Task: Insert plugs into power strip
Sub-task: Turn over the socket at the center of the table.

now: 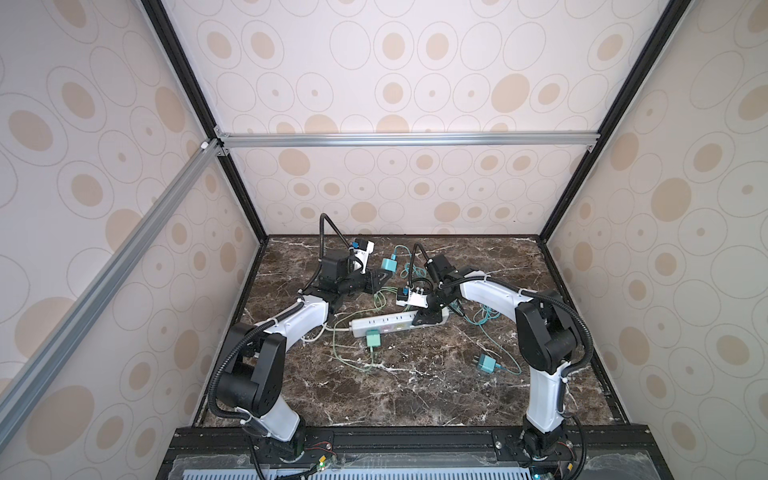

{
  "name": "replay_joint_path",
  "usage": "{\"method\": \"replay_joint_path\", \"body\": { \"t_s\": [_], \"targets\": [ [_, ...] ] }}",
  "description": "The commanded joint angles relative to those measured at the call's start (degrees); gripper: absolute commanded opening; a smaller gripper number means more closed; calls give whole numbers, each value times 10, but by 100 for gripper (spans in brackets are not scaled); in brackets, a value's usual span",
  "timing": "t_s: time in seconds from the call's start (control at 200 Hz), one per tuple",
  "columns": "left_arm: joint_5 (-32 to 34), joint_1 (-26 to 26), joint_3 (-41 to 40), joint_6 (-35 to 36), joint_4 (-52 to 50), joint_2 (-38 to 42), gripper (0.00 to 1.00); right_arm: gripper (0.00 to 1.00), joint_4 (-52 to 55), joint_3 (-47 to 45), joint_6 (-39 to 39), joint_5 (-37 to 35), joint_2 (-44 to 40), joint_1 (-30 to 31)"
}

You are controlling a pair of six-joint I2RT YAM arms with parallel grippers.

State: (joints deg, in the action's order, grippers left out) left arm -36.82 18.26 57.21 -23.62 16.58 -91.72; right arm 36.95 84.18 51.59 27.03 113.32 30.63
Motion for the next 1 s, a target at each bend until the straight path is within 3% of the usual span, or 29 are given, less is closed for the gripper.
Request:
{"method": "replay_joint_path", "body": {
  "t_s": [0.0, 0.29, 0.48, 0.635, 0.745, 0.805, 0.88, 0.99],
  "targets": [
    [-9, -9, 3, 19, 27, 7, 13, 32, 54, 20, -3, 18, -3, 7],
    [-13, -14, 0, 24, 29, 10, 13, 19, 141, -31, -34, 83, -74, 52],
    [-21, -20, 1, 23, 34, 10, 13, 20, 155, -89, -51, 172, -100, 68],
    [-25, -21, -1, 18, 39, 14, 13, 20, 193, -68, -34, 190, -48, 57],
    [-25, -21, -5, 15, 43, 21, 13, 15, 238, -13, -30, 205, 15, 43],
    [-25, -22, -6, 13, 43, 26, 14, 18, 251, 13, -30, 203, 39, 40],
    [-25, -22, -8, 13, 42, 31, 14, 31, 233, 26, -52, 161, 49, 38],
    [-24, -22, -10, 13, 39, 38, 14, 39, 183, 12, -79, 124, 31, 33]
  ]
}}
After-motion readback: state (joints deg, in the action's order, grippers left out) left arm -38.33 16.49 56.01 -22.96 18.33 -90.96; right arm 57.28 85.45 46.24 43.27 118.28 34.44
